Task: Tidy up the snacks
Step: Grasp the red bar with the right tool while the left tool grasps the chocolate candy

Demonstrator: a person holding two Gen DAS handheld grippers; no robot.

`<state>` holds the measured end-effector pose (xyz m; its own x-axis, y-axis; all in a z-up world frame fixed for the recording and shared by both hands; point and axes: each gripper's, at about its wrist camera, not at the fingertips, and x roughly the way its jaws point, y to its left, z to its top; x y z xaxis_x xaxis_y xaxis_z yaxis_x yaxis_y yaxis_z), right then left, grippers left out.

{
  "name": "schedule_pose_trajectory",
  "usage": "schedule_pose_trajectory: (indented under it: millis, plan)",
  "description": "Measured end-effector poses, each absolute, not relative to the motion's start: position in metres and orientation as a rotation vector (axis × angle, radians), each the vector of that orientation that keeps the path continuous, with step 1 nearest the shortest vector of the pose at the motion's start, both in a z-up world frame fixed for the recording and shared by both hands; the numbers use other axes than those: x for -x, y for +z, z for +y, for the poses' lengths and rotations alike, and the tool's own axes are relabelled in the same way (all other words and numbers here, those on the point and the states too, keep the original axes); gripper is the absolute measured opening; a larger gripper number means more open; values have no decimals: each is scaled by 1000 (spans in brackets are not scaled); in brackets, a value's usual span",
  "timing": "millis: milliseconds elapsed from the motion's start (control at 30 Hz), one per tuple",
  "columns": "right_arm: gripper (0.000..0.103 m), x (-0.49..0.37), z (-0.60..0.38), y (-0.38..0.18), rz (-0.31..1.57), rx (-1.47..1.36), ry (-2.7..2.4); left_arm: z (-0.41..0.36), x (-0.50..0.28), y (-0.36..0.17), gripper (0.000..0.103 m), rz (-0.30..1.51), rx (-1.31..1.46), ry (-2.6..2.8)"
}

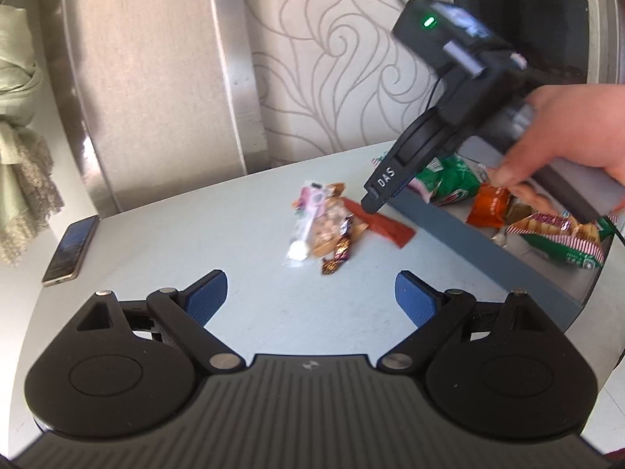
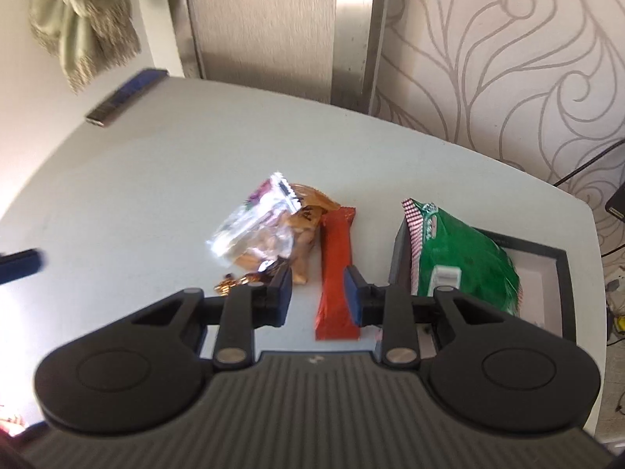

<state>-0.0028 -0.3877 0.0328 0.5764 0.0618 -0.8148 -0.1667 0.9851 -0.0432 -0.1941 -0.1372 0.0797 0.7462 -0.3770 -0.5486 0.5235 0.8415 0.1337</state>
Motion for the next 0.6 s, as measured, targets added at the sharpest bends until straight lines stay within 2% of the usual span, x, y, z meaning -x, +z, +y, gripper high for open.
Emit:
schedule_pose_trajectory:
  millis: [233,267,333,600]
  plan:
    - [30,-29,-388,4,1027,128,87,-124,195,80,95,541,-296,-458]
    - [25,-31,-388,5,1033,119,99,-124,194,80,95,544,-294,-456]
    - [24,-29,-385,5,1031,139,106,-126,192,79,95,547,-295,-459]
    - [24,46,-378,12,1010,102,122,-145,174,68,94,518,-334,-559]
